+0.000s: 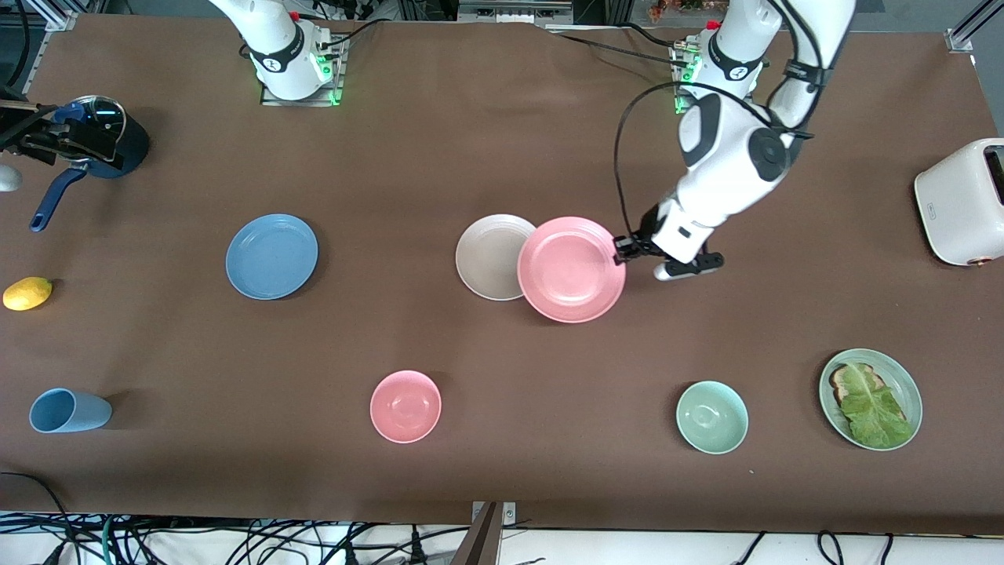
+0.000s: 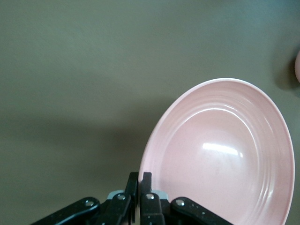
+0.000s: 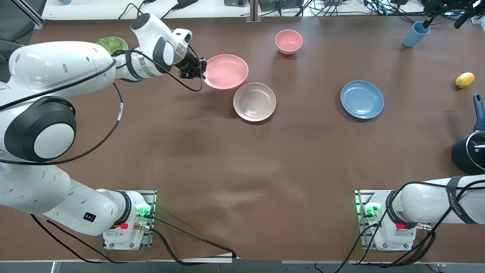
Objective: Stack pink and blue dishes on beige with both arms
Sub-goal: 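Carry the pink plate with the left gripper onto the beige plate, then open the left gripper to release the pink plate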
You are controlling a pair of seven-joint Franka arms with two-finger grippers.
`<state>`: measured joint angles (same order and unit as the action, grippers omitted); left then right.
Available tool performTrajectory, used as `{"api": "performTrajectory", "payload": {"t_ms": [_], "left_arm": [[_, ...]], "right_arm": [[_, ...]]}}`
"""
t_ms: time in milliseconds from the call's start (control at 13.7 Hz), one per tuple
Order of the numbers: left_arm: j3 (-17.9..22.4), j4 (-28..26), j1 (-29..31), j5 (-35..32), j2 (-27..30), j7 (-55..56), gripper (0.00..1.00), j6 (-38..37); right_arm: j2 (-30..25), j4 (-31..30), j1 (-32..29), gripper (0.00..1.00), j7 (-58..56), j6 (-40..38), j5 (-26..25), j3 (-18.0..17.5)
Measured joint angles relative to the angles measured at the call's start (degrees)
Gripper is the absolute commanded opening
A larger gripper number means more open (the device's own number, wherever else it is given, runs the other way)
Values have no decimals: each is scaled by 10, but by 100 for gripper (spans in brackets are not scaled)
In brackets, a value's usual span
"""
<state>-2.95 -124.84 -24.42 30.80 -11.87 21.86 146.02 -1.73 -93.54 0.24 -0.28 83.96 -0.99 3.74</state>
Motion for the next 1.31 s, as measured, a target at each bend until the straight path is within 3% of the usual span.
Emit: {"api": "performTrajectory", "payload": {"t_ms": [583,1311], "left_arm": [[1,-50,-103,0,-25,95,0,121],[2,-54,-188,0,-92,192,0,229]], "right_arm": [[0,0,0,100,0,0,0,0],[0,0,0,100,0,0,0,0]]}}
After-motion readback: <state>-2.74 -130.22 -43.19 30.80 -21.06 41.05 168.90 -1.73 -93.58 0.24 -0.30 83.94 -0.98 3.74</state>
